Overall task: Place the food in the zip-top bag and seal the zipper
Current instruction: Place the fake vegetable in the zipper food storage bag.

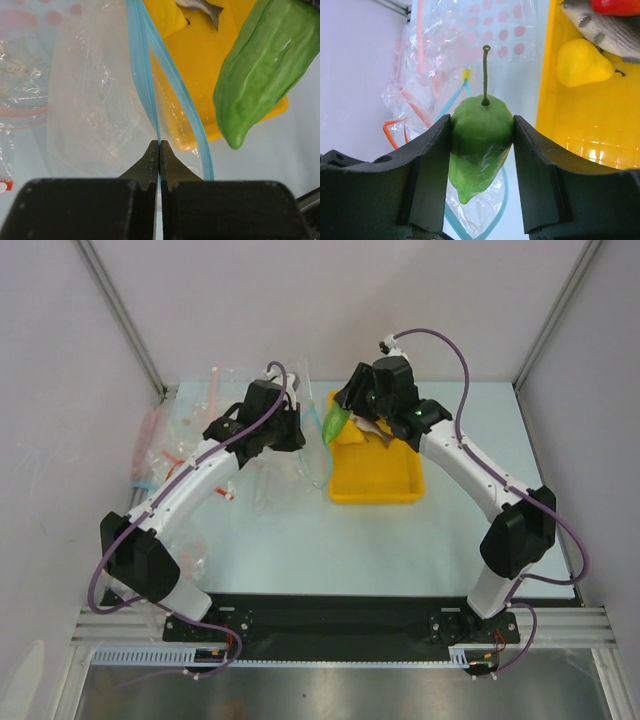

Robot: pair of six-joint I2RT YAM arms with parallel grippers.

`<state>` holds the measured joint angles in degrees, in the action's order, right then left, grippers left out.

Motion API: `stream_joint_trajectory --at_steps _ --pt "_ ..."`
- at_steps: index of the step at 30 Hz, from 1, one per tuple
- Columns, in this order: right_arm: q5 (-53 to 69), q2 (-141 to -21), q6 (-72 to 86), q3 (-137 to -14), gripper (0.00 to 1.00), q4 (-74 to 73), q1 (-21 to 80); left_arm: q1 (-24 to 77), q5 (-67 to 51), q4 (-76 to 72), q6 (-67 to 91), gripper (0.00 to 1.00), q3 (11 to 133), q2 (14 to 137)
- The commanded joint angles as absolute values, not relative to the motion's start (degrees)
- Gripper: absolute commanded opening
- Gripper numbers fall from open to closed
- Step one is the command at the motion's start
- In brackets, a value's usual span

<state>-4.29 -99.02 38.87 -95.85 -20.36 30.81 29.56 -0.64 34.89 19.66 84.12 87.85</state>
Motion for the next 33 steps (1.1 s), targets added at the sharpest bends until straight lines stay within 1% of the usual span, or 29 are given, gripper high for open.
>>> stream_joint_trajectory --at_steps 1,7,14,15,16,17,18,19,20,21,22,24,26,29,31,33 --pt "-7.9 -97.5 33.6 -96.7 0.21 -18.1 33.0 29.8 -4.4 32.9 21.9 0.00 87.2 87.5" --pt "-10.7 -98.7 31.0 -98.3 0.21 -19.1 36.9 29.7 -8.1 33.7 26.0 0.00 89.2 85.1" --pt "-11.2 -98.3 32.1 -97.7 0.21 -20.0 39.9 28.8 -12.5 29.8 32.8 0.00 86.1 81.9" --pt "-11.2 -98.1 33.4 -97.1 0.22 -20.2 40.1 28.5 -12.9 29.2 33.6 0.00 86.0 81.8" --pt "-10.8 -97.6 34.4 -96.5 0.25 -20.2 40.0 28.2 -13.2 29.2 33.9 0.00 86.0 81.8" --pt "-9.8 -97.1 35.1 -95.6 0.31 -20.0 39.9 28.1 -13.2 29.2 34.1 0.00 86.1 81.8" --pt "-9.2 -96.7 35.3 -94.1 0.47 -19.2 39.8 27.7 -13.2 29.3 34.4 0.00 86.1 81.7" --pt "-9.0 -95.9 35.9 -93.6 0.57 -19.0 39.9 27.7 -12.9 29.3 34.4 0.00 86.2 81.5" --pt "-9.0 -95.5 36.1 -93.3 0.66 -19.2 39.8 27.5 -12.7 29.1 34.4 0.00 86.1 81.2" --pt "-9.1 -95.2 36.3 -93.2 0.78 -20.0 39.9 27.3 -12.5 29.1 34.2 0.00 86.1 80.9" --pt "-10.2 -94.6 36.1 -93.2 0.83 -20.6 39.8 27.2 -12.1 29.3 34.0 0.00 86.0 80.8" --pt "-11.2 -93.7 35.6 -93.0 0.88 -21.4 39.7 26.9 -11.9 29.4 33.8 0.00 86.0 80.6" --pt "-11.3 -92.3 35.6 -92.5 0.88 -21.4 39.1 26.7 -11.5 29.7 33.6 0.00 85.8 80.4" --pt "-11.3 -90.8 35.6 -91.1 0.86 -20.8 37.7 26.4 -10.3 30.1 33.0 0.00 85.6 80.0" --pt "-11.3 -89.5 36.1 -90.2 0.82 -20.5 36.6 26.2 -9.1 30.5 32.1 0.00 86.1 79.9" --pt "-9.7 -88.7 38.6 -88.6 0.78 -20.6 33.1 26.2 -7.0 32.2 30.9 0.00 86.7 79.9"
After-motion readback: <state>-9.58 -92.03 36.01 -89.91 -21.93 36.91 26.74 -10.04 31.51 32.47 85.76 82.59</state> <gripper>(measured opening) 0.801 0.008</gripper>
